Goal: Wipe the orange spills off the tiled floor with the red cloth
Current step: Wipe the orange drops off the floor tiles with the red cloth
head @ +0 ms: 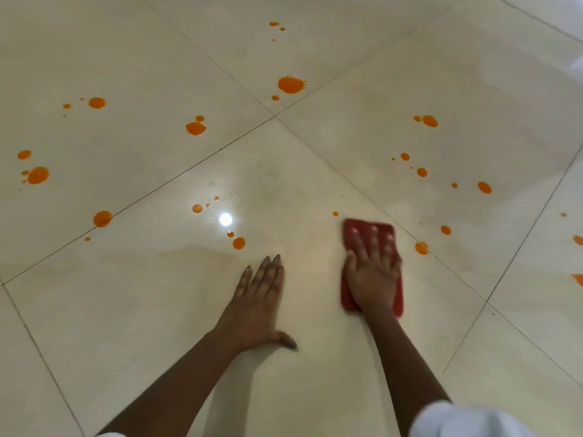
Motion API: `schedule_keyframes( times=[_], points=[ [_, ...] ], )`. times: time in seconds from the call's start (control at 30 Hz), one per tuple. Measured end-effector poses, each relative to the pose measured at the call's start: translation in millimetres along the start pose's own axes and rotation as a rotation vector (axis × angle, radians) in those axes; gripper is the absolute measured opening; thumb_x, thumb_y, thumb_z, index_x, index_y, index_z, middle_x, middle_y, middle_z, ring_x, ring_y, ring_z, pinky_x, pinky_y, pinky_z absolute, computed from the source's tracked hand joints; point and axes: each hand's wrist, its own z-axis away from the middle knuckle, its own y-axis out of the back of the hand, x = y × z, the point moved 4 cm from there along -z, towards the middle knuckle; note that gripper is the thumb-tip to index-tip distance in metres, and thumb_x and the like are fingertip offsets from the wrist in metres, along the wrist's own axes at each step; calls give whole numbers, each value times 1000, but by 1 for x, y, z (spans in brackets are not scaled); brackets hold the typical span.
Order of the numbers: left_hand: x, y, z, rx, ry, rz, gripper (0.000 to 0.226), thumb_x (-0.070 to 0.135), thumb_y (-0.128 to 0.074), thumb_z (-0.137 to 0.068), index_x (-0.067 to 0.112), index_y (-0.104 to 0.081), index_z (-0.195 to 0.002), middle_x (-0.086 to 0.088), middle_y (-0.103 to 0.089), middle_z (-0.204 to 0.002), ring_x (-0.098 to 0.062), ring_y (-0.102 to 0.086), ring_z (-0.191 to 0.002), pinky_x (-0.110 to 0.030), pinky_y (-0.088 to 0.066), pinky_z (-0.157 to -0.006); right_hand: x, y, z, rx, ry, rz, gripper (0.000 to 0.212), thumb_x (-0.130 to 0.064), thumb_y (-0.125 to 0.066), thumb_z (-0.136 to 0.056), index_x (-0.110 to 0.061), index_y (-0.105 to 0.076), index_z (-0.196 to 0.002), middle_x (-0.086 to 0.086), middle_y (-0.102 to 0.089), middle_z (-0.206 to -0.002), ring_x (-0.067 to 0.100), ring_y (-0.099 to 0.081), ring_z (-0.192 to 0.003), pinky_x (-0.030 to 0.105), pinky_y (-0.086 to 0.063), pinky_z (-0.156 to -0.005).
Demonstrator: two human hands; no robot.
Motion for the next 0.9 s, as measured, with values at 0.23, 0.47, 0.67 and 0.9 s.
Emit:
schedule_keyframes(
  times=[0.23,0.47,0.67,0.9],
  points=[
    [6,4,-11,14,-14,-11,139,94,-40,-51,5,1,-149,-9,16,-156,-34,20,-141,-42,15,-113,-78,-13,13,-41,360,28,53,-40,-23,-94,-35,-22,-147,4,-18,-157,33,-11,-144,55,-15,-112],
    [6,3,-13,1,2,-34,139,95,-37,-53,7,14,-147,-9,25,-155,-33,27,-140,-42,20,-111,-7,4,0,85,-107,-43,52,-35,-26,-95,-29,-26,-146,8,-22,-156,34,-13,-144,58,-17,-111],
    [4,-1,-14,14,-11,-12,137,95,-35,-54,11,25,-144,-6,38,-149,-25,37,-137,-39,27,-109,-76,-3,-61,-41,231,23,53,-41,-20,-97,-38,-3,-148,-1,0,-159,27,9,-145,53,0,-114],
    [5,1,-11,29,-18,48,136,93,-40,-55,13,31,-140,-1,44,-146,-15,44,-132,-39,29,-110,-30,-1,-16,3,-40,-10,54,-40,-21,-98,-35,-4,-149,2,1,-160,28,9,-145,52,-1,-115]
  ],
)
